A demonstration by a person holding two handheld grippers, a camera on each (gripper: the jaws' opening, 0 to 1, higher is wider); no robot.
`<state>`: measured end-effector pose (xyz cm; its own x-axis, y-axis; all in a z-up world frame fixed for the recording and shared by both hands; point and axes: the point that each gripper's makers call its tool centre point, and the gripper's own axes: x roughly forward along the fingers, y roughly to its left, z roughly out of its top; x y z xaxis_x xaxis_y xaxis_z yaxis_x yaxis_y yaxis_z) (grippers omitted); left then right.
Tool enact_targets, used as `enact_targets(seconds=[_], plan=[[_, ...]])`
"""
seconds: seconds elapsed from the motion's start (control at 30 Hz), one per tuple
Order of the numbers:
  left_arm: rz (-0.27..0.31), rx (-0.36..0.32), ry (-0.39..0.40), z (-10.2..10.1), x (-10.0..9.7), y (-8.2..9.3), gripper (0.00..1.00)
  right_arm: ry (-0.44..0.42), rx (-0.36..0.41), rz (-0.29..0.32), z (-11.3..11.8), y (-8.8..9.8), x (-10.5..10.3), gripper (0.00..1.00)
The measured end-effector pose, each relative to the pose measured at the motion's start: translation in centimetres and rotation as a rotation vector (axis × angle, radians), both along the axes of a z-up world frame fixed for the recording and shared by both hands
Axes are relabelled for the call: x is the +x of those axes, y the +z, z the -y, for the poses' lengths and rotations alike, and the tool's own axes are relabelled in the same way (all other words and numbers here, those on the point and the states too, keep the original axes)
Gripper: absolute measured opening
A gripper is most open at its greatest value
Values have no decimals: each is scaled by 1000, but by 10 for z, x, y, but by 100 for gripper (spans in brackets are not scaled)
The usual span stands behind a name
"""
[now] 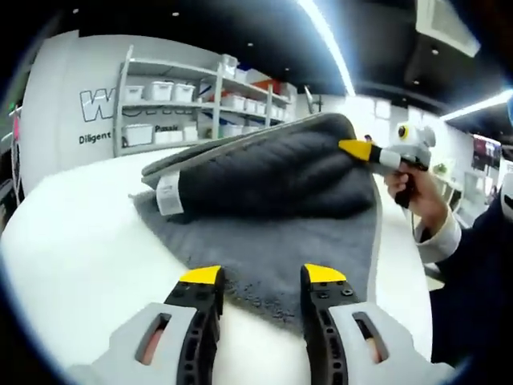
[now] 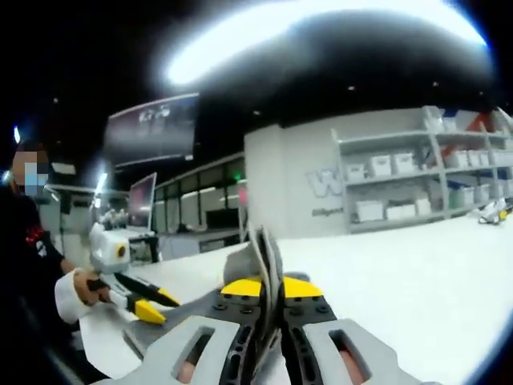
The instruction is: Open the folded towel by lifting each exposed corner and separating the folded layers until the towel lies flat within the target outline without major curled edges
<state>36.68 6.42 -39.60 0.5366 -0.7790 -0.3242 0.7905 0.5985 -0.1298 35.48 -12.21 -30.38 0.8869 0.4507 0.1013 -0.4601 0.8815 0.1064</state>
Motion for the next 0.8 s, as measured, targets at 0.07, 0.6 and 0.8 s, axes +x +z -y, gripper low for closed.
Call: enact_targets(seconds=[0.07,0.6,0.8], plan=[[4,10,4,2,0,-2,38,-8,2,-7,3,-2,1,0],[18,106,18,5,-3,-12,32,-53,16,-62,31,-9,5,0],[13,106,25,5,-1,-12,31,-26,-49,-114,40,-15,3,1]])
